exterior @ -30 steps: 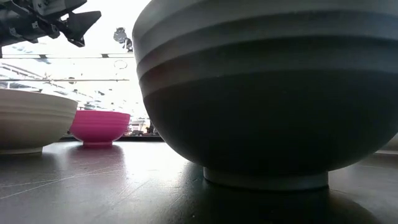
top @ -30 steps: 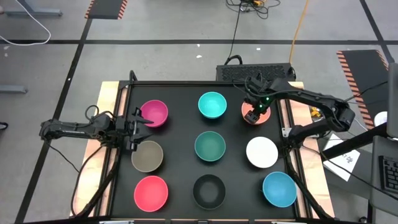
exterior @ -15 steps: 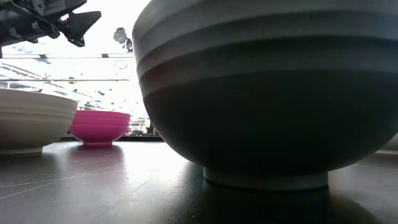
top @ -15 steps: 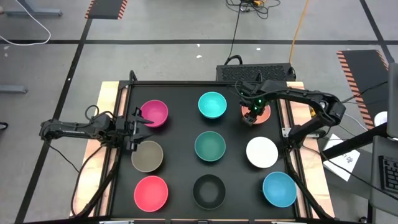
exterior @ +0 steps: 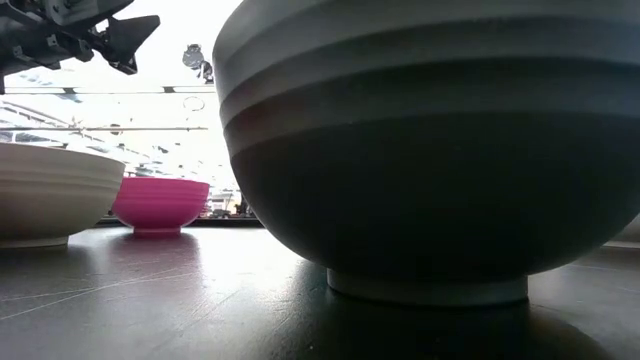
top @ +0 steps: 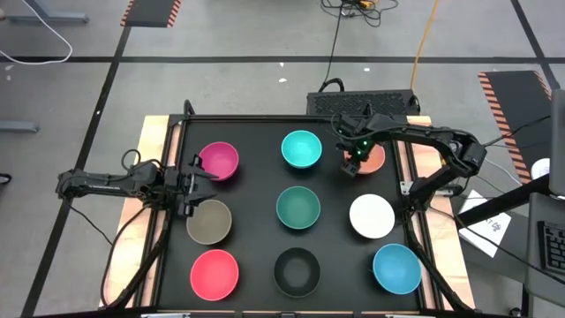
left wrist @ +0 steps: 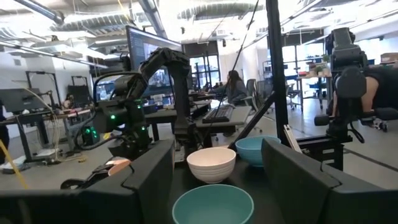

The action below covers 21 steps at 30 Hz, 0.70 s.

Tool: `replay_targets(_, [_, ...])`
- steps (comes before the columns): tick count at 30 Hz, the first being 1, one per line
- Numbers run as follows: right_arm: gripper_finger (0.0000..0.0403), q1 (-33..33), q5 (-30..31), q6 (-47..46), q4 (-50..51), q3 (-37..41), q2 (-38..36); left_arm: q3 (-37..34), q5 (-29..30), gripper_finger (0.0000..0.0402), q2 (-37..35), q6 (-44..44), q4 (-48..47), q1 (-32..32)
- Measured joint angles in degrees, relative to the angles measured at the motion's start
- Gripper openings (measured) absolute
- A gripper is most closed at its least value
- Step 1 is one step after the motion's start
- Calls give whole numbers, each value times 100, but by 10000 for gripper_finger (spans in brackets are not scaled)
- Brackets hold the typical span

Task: Nest bowls inside each other
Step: Stack the light orange bowl on top of the green bowl

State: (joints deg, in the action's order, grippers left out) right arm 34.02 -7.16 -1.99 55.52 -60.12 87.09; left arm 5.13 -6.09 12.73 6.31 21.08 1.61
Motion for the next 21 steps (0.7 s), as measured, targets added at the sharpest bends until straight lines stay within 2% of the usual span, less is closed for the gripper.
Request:
replay_targets(10, [17, 43, -218, 34, -176, 278, -30, 0, 0, 244, 0, 60, -126, -2])
replay_targets(15, [7, 63, 5, 137, -89, 570, -31, 0, 2, 244, 0, 83, -136, -2])
replay_targets(21, [2, -155, 476, 221, -221, 516, -161, 0, 4, 244, 0, -26, -131, -2])
